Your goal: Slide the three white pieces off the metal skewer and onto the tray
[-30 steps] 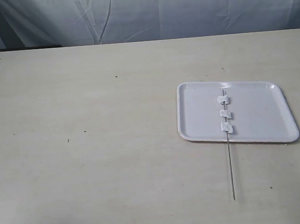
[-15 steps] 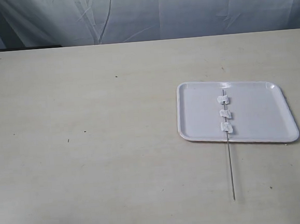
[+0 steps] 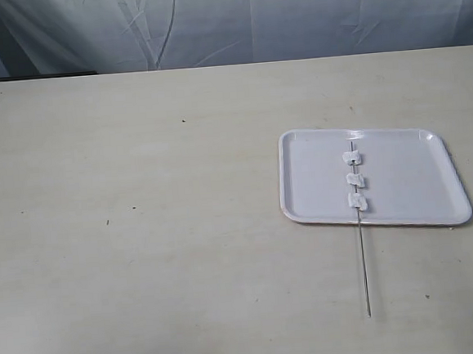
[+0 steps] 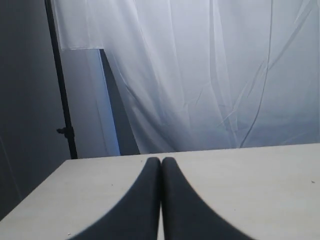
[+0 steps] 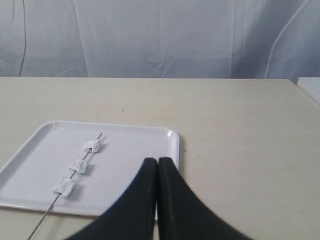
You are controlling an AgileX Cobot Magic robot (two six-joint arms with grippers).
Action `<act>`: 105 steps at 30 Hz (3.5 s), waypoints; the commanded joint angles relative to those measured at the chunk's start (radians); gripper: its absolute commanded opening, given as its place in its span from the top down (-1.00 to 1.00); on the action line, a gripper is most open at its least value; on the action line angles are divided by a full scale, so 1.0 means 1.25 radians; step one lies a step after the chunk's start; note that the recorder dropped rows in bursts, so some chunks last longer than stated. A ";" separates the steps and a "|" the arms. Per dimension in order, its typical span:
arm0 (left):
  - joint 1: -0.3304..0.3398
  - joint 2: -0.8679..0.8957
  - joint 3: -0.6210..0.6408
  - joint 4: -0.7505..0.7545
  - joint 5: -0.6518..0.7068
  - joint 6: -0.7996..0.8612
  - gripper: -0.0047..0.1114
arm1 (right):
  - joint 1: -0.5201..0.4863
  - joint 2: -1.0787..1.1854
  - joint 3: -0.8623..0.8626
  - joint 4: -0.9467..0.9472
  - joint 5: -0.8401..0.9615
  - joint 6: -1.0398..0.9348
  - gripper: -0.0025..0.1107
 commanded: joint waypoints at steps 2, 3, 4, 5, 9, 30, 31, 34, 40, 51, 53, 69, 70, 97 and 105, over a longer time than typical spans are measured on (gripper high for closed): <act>0.001 -0.007 0.003 -0.005 -0.020 -0.004 0.92 | -0.004 -0.005 0.002 0.000 -0.071 0.000 0.96; 0.001 -0.007 0.003 -0.005 -0.020 -0.004 0.92 | -0.004 -0.005 0.002 0.008 -0.096 0.000 0.96; 0.001 -0.007 0.003 -0.005 -0.020 -0.004 0.92 | -0.004 -0.005 0.002 0.028 -0.123 0.000 0.96; 0.001 -0.007 0.003 -0.005 -0.020 -0.004 0.92 | -0.004 -0.005 0.002 0.047 -0.151 0.000 0.96; 0.001 -0.007 0.003 -0.009 -0.033 -0.004 0.92 | -0.004 -0.005 0.002 0.092 -0.273 0.000 0.96; 0.001 -0.007 0.003 -0.003 -0.397 -0.006 0.92 | -0.004 -0.005 0.002 0.093 -0.389 0.000 0.96; 0.001 -0.007 0.003 -0.003 -0.406 -0.006 0.92 | -0.004 -0.005 0.002 0.093 -0.398 0.000 0.96; 0.001 -0.007 0.003 -0.003 -0.421 -0.006 0.92 | -0.004 -0.005 0.002 0.096 -0.417 0.000 0.96; 0.001 -0.007 0.003 -0.003 -0.434 -0.020 0.92 | -0.004 -0.005 0.002 0.100 -0.425 0.000 0.96; 0.001 0.119 -0.334 0.322 -0.363 -0.384 0.92 | -0.004 0.008 -0.214 0.051 -0.447 0.190 0.96; -0.019 0.275 -0.483 0.368 -0.285 -0.437 0.92 | -0.004 0.115 -0.377 0.017 -0.326 0.190 0.96; -0.238 1.084 -0.720 1.327 -0.594 -1.496 0.32 | 0.072 0.936 -0.700 0.380 0.432 -0.022 0.10; -0.238 1.096 -0.720 1.327 -0.584 -1.498 0.20 | 0.072 0.950 -0.700 0.379 0.432 -0.022 0.10; -0.438 1.402 -0.776 1.282 -0.469 -1.494 -0.04 | 0.254 1.285 -0.542 0.391 0.169 -0.041 0.10; -0.438 1.405 -0.796 1.269 -0.467 -1.494 -0.04 | 0.265 1.347 -0.529 0.419 0.135 -0.041 0.10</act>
